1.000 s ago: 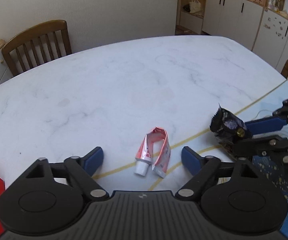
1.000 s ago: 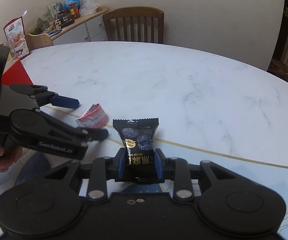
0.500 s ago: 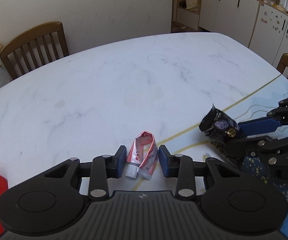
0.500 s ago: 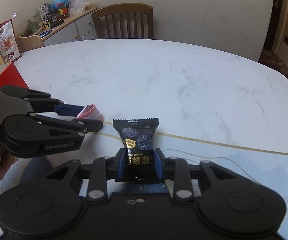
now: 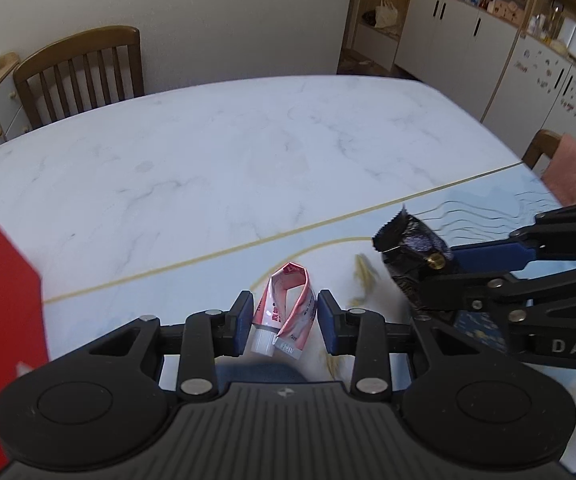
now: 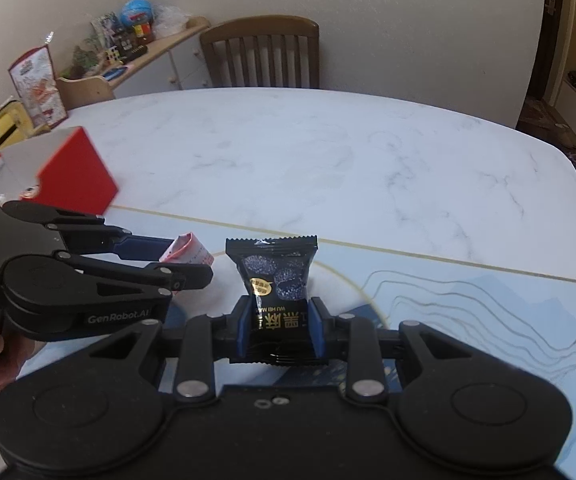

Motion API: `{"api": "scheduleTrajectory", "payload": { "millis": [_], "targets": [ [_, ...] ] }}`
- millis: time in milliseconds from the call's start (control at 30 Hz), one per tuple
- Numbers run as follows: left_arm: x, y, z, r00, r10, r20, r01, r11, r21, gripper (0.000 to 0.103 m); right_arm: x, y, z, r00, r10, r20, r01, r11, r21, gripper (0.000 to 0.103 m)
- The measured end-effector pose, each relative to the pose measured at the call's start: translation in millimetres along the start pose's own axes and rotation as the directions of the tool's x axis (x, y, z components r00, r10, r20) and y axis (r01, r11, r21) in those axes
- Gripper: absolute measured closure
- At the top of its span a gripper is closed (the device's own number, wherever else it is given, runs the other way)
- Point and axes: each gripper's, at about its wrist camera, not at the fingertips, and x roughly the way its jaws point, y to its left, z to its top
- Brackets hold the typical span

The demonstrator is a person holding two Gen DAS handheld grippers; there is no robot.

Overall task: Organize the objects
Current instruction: 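Carry the toothpaste tube and candy packet into the cardboard box and lower them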

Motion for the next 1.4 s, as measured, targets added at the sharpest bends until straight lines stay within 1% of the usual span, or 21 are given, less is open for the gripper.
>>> {"api": "scheduleTrajectory", "payload": {
  "millis": [67, 167, 333, 467, 733, 933, 1033, 1167, 1400],
  "targets": [
    [-19, 3, -3, 1.0, -0.015, 0.01, 0.015, 1.0, -0.012, 0.07, -11, 9, -2, 1.0, 0.005, 0.01, -0.004, 1.0, -0.002, 0.075],
    [-43, 7, -8, 0.999, -0.024, 0.024, 0.025, 0.999, -0.021, 0.07, -27, 23, -5, 0.999, -0.01, 0.032, 0.01, 1.0, -0.006, 0.075],
    [-82, 21, -15, 0.999, -0.017, 0.047, 0.019, 0.999, -0.039, 0.07, -52, 49, -4, 0.998, -0.011, 0.065, 0.012, 1.0, -0.017, 0.075],
    [-110, 34, -22, 0.998, -0.006, 0.069, 0.009, 0.999, -0.043, 0.07, -66, 72, -1, 0.996, 0.003, 0.086, -0.001, 1.0, -0.03, 0.075],
    [-157, 72, -36, 0.993, 0.023, 0.115, -0.016, 0.998, -0.066, 0.069, -80, 124, 10, 0.992, 0.042, 0.117, -0.035, 0.997, -0.062, 0.075],
    [-182, 107, -52, 0.99, 0.055, 0.13, -0.041, 0.993, -0.108, 0.069, -77, 164, 21, 0.99, 0.072, 0.119, -0.061, 0.994, -0.093, 0.075],
    [-189, 128, -58, 0.988, 0.082, 0.132, -0.064, 0.989, -0.13, 0.069, -72, 185, 28, 0.989, 0.087, 0.117, -0.074, 0.991, -0.114, 0.075],
    [-196, 157, -66, 0.986, 0.115, 0.124, -0.095, 0.982, -0.161, 0.069, -61, 212, 36, 0.989, 0.105, 0.109, -0.089, 0.986, -0.138, 0.074],
    [-207, 202, -73, 0.978, 0.171, 0.119, -0.149, 0.973, -0.177, 0.069, -37, 253, 49, 0.988, 0.125, 0.087, -0.109, 0.979, -0.17, 0.074]
  ]
}}
